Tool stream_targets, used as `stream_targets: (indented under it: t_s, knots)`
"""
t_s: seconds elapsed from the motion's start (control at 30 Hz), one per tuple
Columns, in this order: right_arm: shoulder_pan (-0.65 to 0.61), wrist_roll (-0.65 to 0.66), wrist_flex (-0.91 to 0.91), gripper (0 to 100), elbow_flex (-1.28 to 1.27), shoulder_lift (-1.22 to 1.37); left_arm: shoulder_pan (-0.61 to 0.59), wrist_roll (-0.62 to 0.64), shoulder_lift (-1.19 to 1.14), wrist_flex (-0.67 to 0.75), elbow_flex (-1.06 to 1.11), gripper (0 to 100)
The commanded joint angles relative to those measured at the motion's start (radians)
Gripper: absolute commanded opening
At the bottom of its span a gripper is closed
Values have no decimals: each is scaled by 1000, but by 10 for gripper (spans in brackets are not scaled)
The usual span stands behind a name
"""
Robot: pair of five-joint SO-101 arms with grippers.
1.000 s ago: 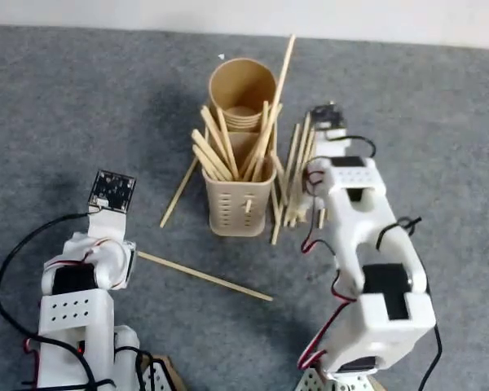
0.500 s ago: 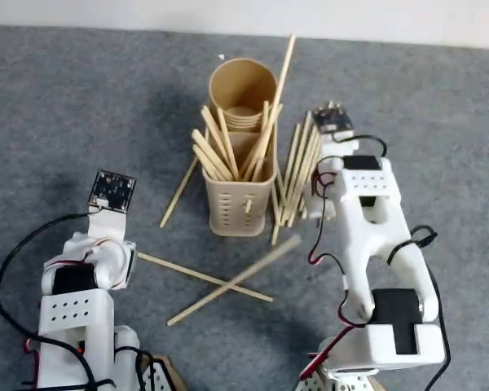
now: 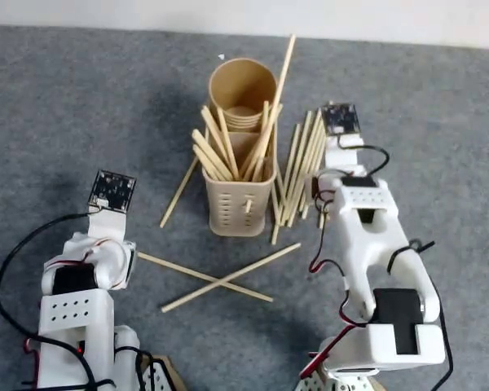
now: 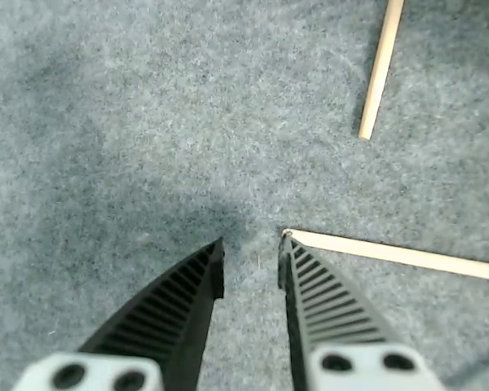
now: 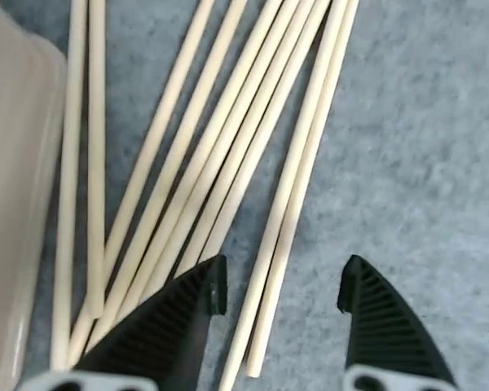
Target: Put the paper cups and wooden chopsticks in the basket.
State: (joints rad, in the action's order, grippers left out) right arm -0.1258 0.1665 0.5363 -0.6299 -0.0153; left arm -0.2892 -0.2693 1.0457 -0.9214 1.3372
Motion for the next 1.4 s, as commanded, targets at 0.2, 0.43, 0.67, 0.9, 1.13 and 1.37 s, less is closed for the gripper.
stream_targets:
  t_s: [0.2, 0.43, 0.67, 0.9, 1.13, 1.37]
  knots:
    - [56, 18, 18, 163, 110, 246, 13, -3, 10, 17, -2, 146]
    - [70, 29, 387, 0, 467, 404, 13, -3, 12, 15, -2, 146]
    - [139, -106, 438, 5, 553, 193, 13, -3, 12, 15, -2, 145]
    - [119, -247, 435, 5, 550, -335, 13, -3, 12, 17, -2, 145]
    - [-177, -270, 217, 5, 358, -783, 13, -3, 12, 17, -2, 145]
    - [-358, -265, -257, 5, -73, -855, 13, -3, 12, 17, -1, 145]
